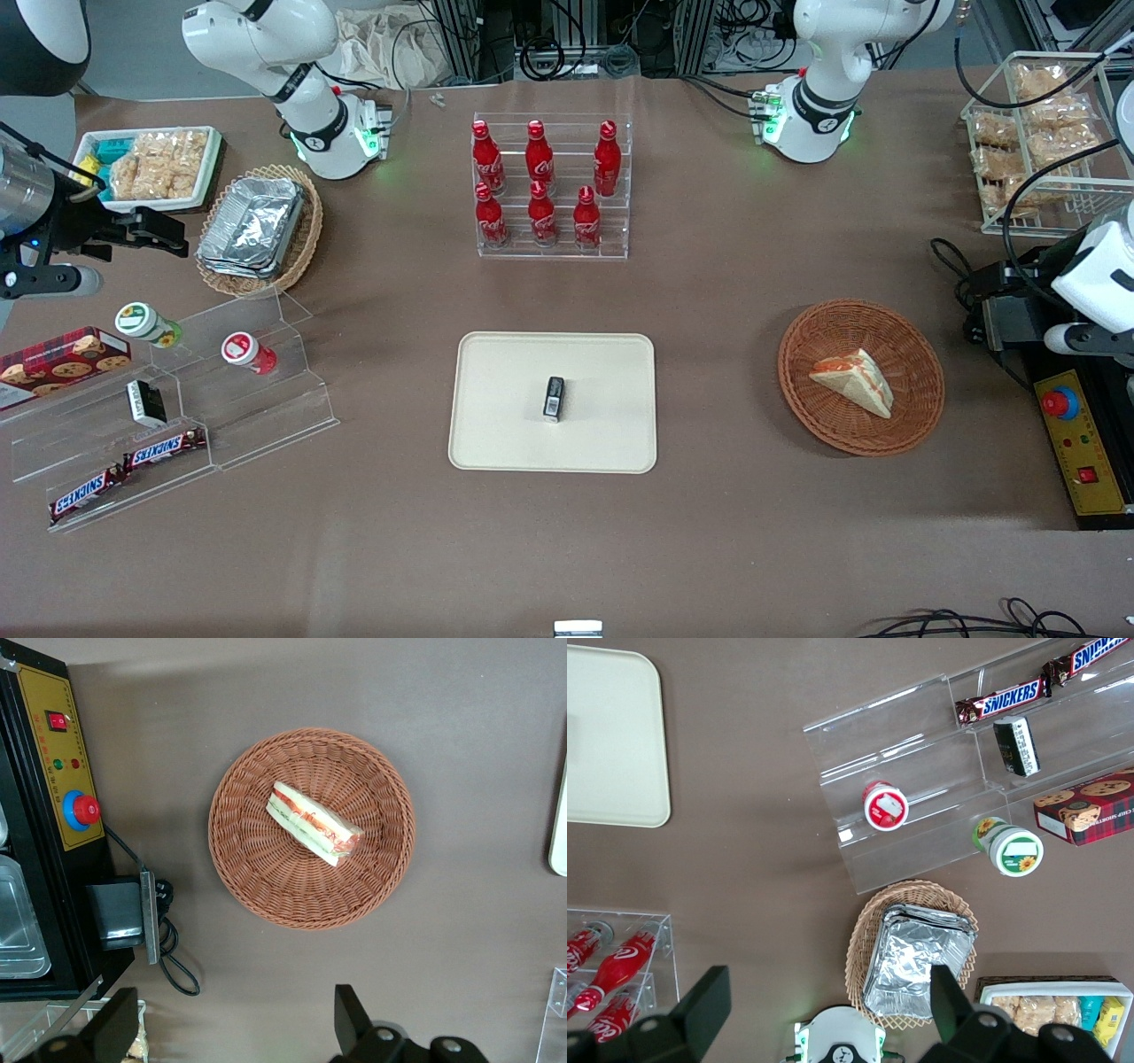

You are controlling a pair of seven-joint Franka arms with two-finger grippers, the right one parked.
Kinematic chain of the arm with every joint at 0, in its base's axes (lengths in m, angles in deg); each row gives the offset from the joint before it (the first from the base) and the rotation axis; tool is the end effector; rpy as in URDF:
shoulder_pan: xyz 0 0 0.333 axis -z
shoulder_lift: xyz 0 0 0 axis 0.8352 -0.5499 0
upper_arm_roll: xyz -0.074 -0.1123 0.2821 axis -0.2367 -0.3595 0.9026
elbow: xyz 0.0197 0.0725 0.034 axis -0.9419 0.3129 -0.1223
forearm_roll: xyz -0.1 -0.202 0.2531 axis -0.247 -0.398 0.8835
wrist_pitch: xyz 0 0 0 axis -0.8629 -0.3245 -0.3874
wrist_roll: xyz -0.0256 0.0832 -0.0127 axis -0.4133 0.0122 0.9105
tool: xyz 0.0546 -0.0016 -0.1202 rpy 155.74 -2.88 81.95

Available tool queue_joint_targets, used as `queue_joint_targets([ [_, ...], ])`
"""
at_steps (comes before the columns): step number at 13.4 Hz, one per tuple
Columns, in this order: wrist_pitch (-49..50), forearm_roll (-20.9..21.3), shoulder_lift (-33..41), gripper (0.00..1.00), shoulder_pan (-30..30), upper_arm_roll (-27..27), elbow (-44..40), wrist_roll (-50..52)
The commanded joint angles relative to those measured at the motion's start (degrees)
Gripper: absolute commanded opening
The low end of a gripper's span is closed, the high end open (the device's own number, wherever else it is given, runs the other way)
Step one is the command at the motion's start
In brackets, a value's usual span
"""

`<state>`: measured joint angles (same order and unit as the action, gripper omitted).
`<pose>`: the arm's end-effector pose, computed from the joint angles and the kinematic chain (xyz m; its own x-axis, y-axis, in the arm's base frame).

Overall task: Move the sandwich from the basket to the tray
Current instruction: 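Move the left gripper from rest toward the wicker basket, then lower the open left gripper over the wrapped sandwich in the basket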

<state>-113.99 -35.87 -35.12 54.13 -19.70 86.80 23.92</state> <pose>0.5421 0.0073 0.5480 0.9924 -0.0709 -0.1003 -0.0780 -0.9946 -0.0682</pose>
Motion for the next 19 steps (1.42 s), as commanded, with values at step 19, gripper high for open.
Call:
queue_joint_targets([
  [19, -18.0, -1.7, 3.7, 1.00, -1.4, 1.2, 23.5, 1.5],
])
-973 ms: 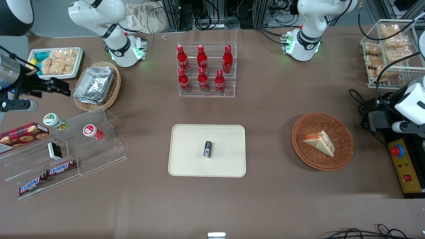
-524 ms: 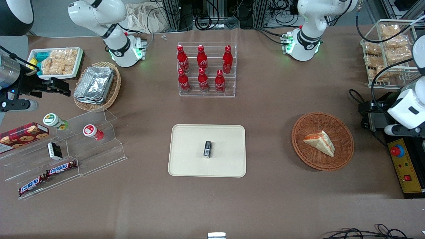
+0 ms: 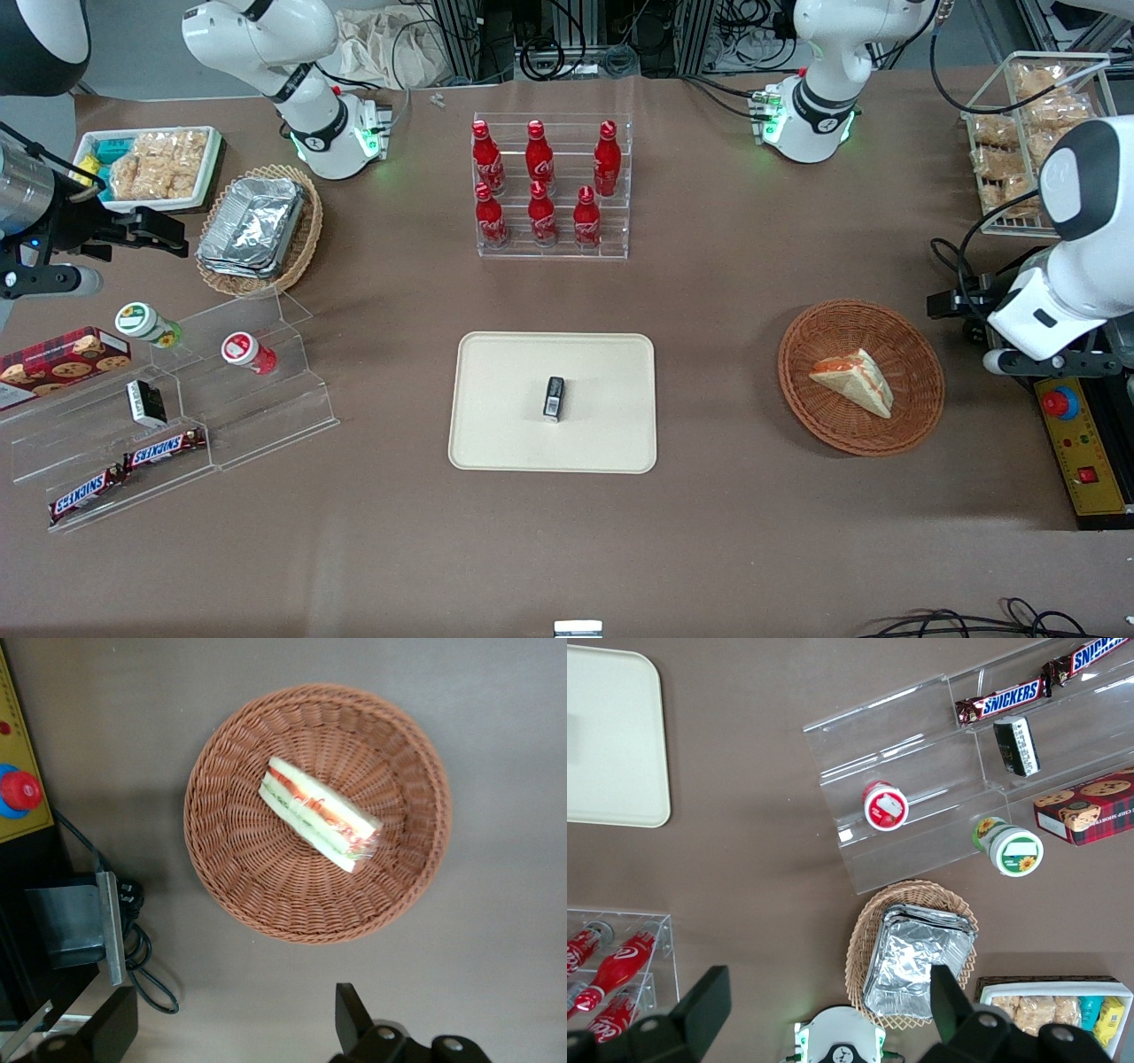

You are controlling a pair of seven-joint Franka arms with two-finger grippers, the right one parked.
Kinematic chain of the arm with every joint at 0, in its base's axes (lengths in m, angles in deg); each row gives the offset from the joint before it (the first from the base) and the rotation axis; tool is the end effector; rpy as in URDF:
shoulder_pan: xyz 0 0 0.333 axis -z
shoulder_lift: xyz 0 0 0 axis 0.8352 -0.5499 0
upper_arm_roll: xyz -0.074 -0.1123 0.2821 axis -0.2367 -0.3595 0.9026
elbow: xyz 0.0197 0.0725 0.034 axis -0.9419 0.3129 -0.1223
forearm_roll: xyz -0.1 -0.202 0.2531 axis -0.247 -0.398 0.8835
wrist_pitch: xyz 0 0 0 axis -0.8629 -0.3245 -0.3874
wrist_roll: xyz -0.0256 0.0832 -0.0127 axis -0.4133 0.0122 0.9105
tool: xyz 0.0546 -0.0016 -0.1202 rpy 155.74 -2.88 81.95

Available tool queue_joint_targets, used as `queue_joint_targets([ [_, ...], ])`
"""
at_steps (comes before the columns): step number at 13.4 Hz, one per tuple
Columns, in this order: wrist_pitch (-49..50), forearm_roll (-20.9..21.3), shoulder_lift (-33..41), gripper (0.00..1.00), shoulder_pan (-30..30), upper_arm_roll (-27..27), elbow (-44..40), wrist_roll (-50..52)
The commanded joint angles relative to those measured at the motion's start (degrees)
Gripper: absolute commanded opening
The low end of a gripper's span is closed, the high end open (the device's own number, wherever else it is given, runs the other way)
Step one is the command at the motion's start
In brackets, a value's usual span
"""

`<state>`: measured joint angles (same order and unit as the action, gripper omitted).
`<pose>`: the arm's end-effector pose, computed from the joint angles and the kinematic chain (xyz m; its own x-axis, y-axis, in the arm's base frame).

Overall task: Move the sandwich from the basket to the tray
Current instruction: 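Lower the open left gripper over the wrapped sandwich in the basket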

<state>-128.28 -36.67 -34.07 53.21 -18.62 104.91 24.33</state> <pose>0.5324 0.0208 0.4462 0.9879 -0.0472 -0.1476 -0.0553 -0.9971 -0.0517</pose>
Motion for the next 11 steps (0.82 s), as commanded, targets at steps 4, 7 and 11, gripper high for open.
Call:
queue_joint_targets([
  [4, -11.6, -0.8, 2.8, 1.00, 0.0, 0.0, 12.3, 11.1],
  [7, -16.9, -0.9, 0.9, 1.00, 0.5, -1.1, 14.7, 27.9],
  [11, -24.5, -0.9, -2.8, 1.00, 0.7, -2.1, 15.7, 45.4],
])
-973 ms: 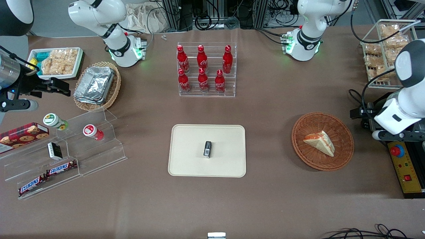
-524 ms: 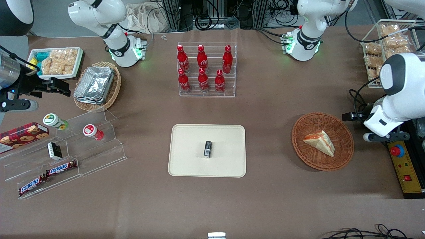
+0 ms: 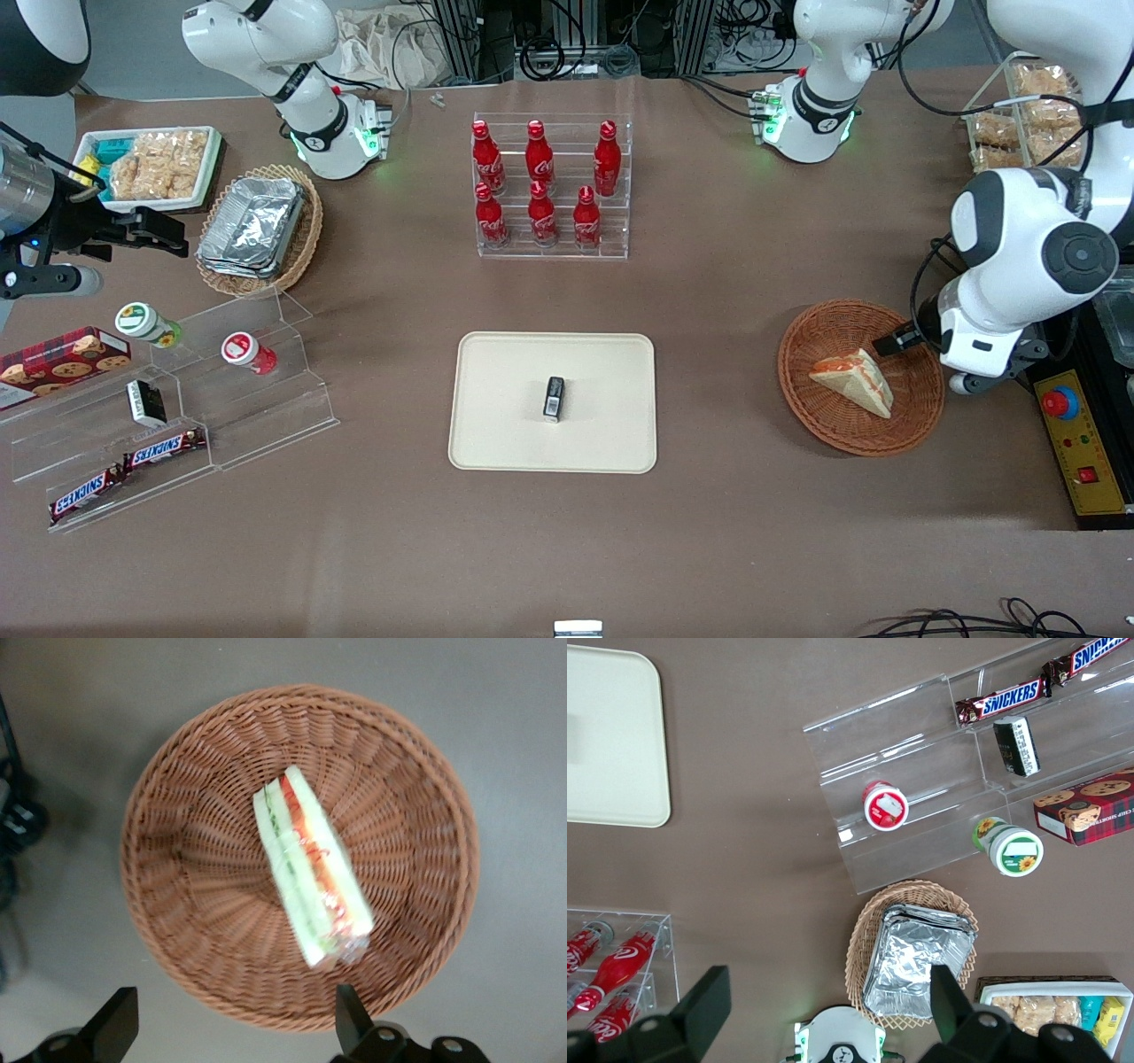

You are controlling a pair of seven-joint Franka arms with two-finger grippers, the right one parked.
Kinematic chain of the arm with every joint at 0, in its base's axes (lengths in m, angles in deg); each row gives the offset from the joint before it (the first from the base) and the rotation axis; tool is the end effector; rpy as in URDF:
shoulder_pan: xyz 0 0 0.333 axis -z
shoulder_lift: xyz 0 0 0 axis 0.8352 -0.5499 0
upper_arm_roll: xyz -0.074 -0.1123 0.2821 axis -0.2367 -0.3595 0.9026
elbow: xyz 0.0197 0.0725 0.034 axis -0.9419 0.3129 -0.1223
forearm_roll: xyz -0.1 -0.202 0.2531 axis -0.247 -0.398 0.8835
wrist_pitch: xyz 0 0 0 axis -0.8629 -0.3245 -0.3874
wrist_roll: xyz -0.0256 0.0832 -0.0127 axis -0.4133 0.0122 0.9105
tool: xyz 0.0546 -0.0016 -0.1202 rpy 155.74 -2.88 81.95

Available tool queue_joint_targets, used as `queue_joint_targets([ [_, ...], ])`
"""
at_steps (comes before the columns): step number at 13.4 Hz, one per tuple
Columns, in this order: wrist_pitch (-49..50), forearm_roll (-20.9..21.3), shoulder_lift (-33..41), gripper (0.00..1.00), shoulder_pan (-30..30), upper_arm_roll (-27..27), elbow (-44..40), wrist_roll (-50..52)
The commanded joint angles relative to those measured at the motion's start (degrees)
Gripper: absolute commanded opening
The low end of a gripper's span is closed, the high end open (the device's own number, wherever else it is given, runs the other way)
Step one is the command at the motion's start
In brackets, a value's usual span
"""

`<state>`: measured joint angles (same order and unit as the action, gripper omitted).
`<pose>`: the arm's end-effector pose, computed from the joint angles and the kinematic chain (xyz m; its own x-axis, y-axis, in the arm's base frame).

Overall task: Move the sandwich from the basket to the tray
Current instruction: 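Lower the open left gripper over the wrapped sandwich in the basket, then close the left gripper on the sandwich's wrapped end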

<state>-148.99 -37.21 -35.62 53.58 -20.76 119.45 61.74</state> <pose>0.5276 -0.0062 0.3569 0.8548 0.5180 -0.0330 0.5153 -0.8545 -0.0652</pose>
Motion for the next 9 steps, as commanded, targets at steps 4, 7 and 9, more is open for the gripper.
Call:
queue_joint_targets([
  [4, -8.0, -2.2, -3.5, 1.00, 0.3, 0.0, 2.1, 22.6],
  [7, -12.7, -2.3, -5.1, 1.00, 0.4, -0.1, 3.0, 29.6],
  [9, -14.7, -2.3, -5.8, 1.00, 0.4, -0.1, 3.6, 31.6],
])
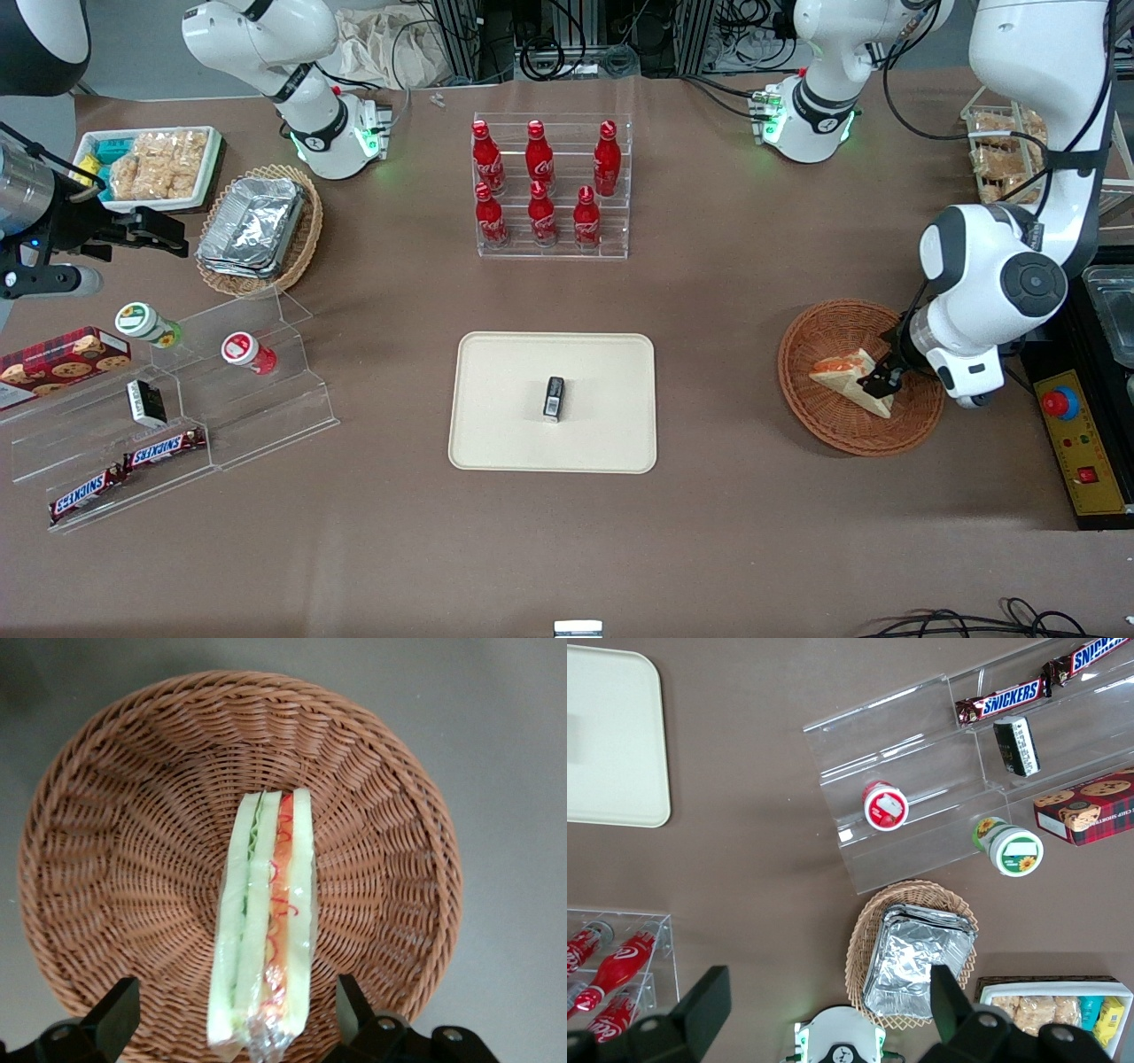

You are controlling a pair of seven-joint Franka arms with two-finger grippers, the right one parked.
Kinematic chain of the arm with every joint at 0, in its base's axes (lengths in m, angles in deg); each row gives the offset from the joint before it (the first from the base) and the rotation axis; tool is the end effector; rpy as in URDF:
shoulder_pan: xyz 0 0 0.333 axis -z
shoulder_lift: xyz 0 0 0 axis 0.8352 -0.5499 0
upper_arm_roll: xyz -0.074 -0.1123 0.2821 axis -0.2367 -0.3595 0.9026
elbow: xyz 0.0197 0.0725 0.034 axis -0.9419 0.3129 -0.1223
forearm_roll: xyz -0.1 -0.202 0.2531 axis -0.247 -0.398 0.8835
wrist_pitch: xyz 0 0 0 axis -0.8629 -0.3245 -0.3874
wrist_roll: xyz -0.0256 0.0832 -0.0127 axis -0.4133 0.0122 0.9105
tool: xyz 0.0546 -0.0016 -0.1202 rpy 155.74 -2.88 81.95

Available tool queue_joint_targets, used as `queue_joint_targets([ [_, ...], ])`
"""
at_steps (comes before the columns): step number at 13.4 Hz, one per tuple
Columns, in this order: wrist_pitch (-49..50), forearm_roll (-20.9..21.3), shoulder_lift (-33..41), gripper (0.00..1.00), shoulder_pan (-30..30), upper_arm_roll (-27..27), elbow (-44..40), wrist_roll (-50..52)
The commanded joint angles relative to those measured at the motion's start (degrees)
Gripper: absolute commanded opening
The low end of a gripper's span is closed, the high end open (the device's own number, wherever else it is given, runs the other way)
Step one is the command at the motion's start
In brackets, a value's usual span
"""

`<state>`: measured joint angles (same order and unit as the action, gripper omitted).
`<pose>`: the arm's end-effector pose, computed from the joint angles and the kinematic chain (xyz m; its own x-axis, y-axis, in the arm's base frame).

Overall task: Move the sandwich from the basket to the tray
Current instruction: 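Close the left gripper on the sandwich's wrapped end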

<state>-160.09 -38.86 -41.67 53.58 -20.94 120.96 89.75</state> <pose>0.5459 -0.0108 0.3063 0.5024 0.8646 0.0003 0.8646 -0.5024 -0.0017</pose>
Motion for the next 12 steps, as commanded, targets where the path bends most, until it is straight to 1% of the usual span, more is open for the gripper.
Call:
queue_joint_targets([
  [1, -5.3, -0.7, 0.3, 1.00, 0.3, 0.0, 3.2, 3.6],
  [3, -7.8, -0.7, 0.3, 1.00, 0.2, 0.0, 5.0, 3.6],
  [8, -9.4, -0.6, -1.0, 0.99, 0.2, 0.0, 5.7, 3.8],
  [9, -9.4, -0.6, -1.1, 0.94, 0.2, 0.0, 5.7, 3.8],
  [10, -9.3, -0.6, -1.2, 0.86, 0.3, 0.0, 5.5, 3.8],
  [11, -9.3, -0.6, -1.2, 0.71, 0.3, -0.1, 5.4, 4.0],
  [12, -8.9, -0.6, -1.0, 0.54, 0.3, -0.1, 5.2, 4.1],
])
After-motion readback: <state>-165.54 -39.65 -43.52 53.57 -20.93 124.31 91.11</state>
